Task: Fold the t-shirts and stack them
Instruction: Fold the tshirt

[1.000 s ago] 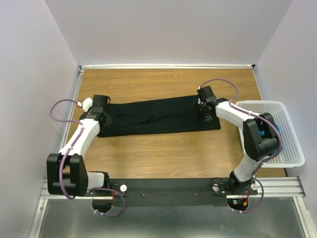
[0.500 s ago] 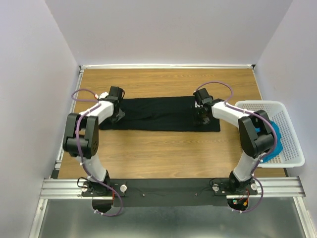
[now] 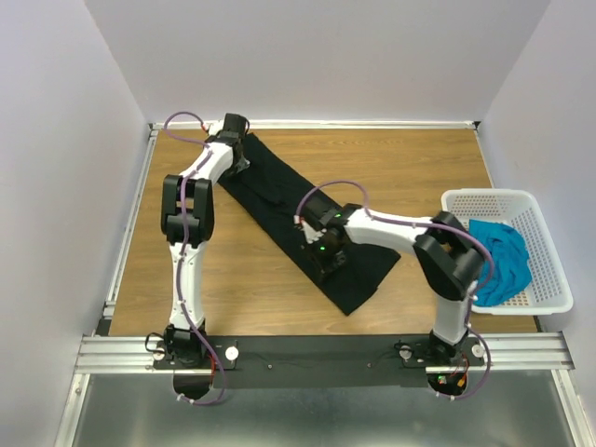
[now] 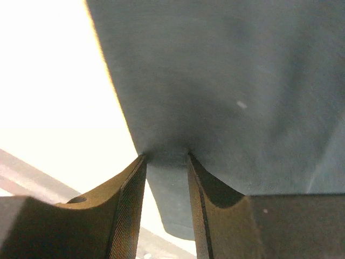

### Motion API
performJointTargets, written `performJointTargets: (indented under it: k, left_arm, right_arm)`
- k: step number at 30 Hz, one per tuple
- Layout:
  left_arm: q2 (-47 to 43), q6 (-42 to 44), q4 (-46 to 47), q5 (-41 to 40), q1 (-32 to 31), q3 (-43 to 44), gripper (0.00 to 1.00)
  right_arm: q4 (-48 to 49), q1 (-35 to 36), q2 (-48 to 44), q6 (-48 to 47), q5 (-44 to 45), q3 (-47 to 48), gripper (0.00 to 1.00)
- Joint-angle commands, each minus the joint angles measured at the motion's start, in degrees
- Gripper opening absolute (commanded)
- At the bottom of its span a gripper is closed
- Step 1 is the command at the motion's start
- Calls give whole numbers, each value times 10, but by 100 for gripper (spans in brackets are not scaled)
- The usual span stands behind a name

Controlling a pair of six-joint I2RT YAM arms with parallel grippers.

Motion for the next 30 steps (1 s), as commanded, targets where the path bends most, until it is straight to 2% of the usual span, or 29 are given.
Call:
performJointTargets:
  k: [1, 2, 4, 7, 10, 12, 14, 16, 17, 19, 23, 30]
  left_arm:
    - [98, 42, -69, -5, -1, 142, 45]
    - [114, 47, -85, -5, -1, 204, 46]
    - [146, 69, -79, -5, 0, 257, 48]
    - [128, 87, -51, 1, 0, 253, 55]
    - [65, 64, -38, 2, -1, 200, 61]
    - [4, 48, -39, 4, -4, 168, 66]
    - [-55, 20, -46, -12, -15, 118, 73]
    - [-93, -2, -43, -26, -27, 78, 79]
    - [-109, -13, -27, -30, -36, 31, 82]
    - [-147, -23, -19, -37, -61, -10, 82]
    - [-155, -40, -4, -30, -99, -76, 81]
    - [-84, -34, -2, -31, -136, -37, 72]
  right_arm:
    - [-64, 57, 88, -33, -51, 82, 45]
    - [-75, 62, 100, -46, -45, 99, 45]
    - [-96, 66, 112, -51, -39, 133, 45]
    - [-101, 66, 83, -51, -13, 148, 46]
    - [-106, 64, 33, -50, 94, 136, 50]
    - [-108, 55, 7, -55, 129, 120, 56]
    - [-109, 41, -21, -65, 141, 95, 63]
    - [-109, 18, -33, -72, 144, 78, 65]
    - [-109, 10, -41, -79, 143, 61, 65]
    - [-105, -9, -46, -87, 141, 48, 65]
    - [-87, -25, -42, -94, 113, 32, 65]
    - [-56, -24, -13, -80, 44, 15, 63]
